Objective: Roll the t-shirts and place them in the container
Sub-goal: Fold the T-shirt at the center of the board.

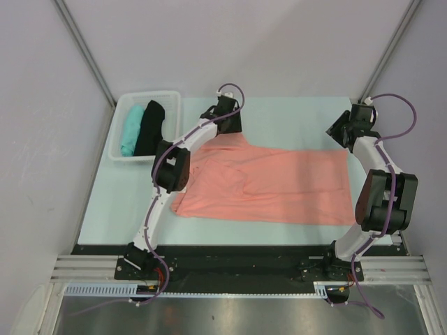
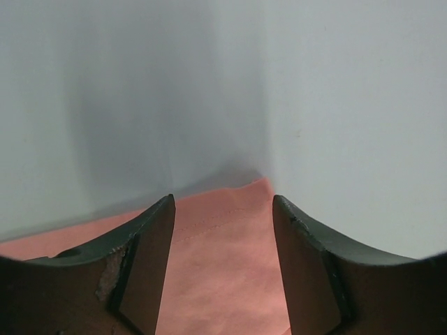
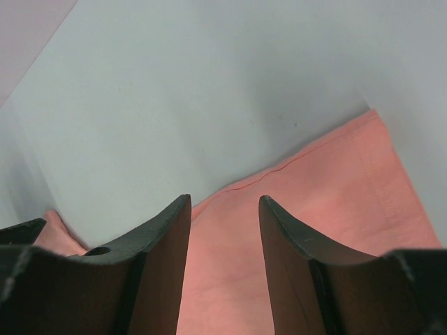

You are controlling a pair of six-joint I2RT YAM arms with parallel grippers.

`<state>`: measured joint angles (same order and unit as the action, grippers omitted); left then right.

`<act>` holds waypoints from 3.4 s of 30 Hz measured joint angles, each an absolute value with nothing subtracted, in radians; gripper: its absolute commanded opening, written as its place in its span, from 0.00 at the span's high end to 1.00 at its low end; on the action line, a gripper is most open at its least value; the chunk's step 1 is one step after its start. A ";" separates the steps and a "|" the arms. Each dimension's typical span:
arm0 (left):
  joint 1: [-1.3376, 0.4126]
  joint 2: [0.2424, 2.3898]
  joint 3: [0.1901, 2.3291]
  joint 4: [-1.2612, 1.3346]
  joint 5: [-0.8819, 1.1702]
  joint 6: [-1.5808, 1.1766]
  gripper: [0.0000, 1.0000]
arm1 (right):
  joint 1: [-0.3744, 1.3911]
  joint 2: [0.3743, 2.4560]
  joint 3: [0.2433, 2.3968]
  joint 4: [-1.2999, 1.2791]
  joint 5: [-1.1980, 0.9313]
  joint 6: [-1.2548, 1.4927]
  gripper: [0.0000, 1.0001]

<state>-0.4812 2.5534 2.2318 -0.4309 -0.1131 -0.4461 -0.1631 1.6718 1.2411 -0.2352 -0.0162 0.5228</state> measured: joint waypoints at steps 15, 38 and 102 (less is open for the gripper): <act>-0.474 2.605 2.293 -0.463 -0.059 -0.482 0.88 | -0.241 1.698 1.241 -0.224 -0.054 0.524 0.51; -0.462 2.543 2.111 -0.242 0.012 -0.504 1.00 | -0.356 1.964 1.248 -0.149 -0.091 0.558 0.62; -0.438 2.334 1.932 -0.186 0.067 -0.487 1.00 | -0.245 2.163 1.639 -0.471 0.202 0.433 1.00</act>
<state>-0.4377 2.3344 1.9316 -0.1864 0.0673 -0.4866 -0.2447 2.1632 1.6386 -0.4706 0.2016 0.4328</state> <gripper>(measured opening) 0.007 0.009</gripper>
